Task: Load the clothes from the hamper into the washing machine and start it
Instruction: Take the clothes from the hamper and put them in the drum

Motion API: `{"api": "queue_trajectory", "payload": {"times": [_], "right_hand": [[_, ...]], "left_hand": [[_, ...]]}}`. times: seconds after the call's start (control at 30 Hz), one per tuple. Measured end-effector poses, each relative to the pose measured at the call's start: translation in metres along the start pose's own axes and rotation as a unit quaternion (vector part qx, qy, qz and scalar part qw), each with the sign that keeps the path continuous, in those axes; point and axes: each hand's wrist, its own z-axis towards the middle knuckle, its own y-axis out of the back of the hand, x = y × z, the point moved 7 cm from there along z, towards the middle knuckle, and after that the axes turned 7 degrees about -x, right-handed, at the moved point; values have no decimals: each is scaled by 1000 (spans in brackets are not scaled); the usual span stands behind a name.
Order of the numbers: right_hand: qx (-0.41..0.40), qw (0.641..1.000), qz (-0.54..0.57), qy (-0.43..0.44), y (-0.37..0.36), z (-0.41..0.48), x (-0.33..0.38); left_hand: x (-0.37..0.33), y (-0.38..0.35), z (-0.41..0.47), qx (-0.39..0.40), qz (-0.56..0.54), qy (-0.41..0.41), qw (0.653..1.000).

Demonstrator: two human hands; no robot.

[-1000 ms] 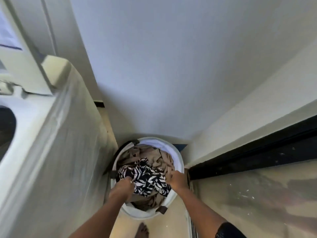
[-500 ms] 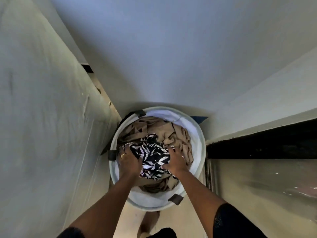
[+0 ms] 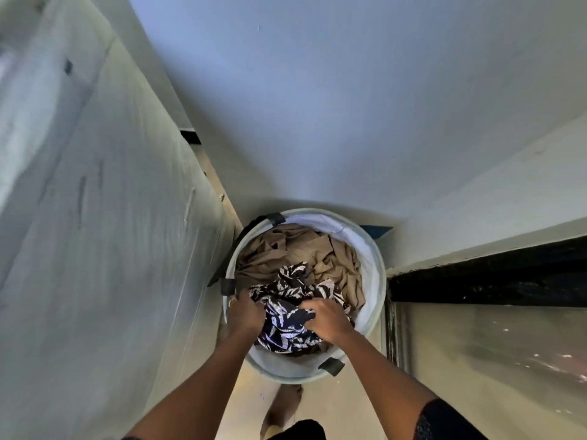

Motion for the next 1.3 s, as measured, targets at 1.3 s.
{"api": "queue_trajectory", "payload": {"times": [1.3], "right_hand": [[7,997,76,22,389,-228,158]], "left_hand": [[-206,384,-225,242,-823,-142,494]]}}
